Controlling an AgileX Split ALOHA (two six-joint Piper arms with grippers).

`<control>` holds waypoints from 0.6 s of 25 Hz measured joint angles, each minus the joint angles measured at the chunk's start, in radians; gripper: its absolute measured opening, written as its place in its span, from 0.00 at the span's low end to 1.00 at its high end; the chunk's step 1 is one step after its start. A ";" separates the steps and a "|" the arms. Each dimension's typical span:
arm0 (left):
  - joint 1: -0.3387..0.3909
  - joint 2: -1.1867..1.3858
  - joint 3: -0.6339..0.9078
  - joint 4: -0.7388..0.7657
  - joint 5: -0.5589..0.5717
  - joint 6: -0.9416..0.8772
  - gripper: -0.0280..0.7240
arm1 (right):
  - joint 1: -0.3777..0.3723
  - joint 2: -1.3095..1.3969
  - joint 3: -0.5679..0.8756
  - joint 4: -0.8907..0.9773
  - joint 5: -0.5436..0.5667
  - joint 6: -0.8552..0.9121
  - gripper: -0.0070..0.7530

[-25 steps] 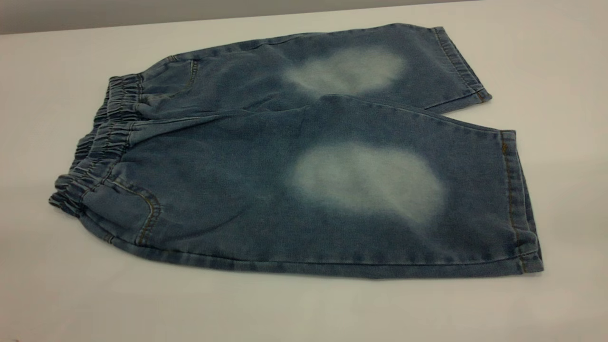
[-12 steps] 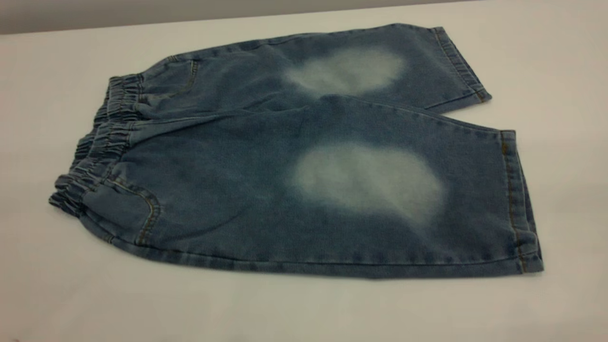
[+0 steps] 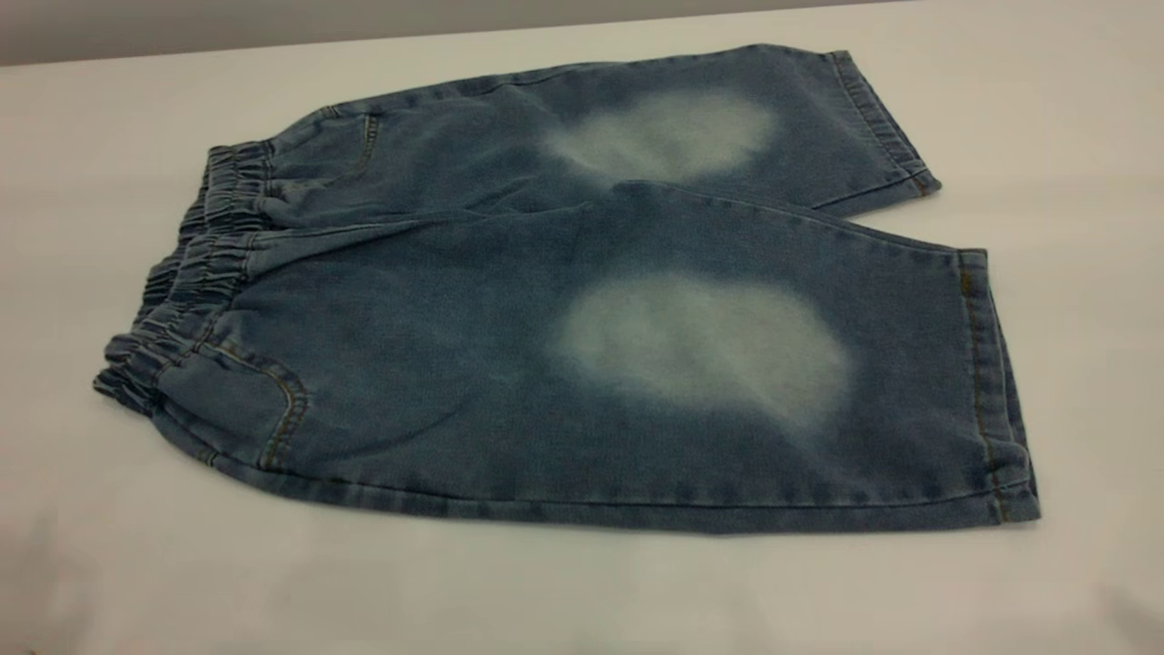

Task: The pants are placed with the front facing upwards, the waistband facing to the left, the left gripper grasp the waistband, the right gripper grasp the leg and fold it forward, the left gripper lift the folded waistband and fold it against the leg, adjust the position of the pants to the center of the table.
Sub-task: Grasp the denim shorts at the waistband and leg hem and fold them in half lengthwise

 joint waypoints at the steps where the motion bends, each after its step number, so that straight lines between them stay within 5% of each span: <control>1: 0.000 0.032 0.000 -0.020 -0.023 0.000 0.69 | 0.000 0.026 0.000 0.023 0.000 -0.019 0.59; 10: 0.006 0.374 0.001 -0.101 -0.098 -0.016 0.69 | 0.000 0.241 0.000 0.176 -0.059 -0.166 0.59; 15: 0.084 0.569 0.001 -0.178 -0.211 -0.011 0.69 | 0.000 0.294 0.000 0.180 -0.104 -0.171 0.59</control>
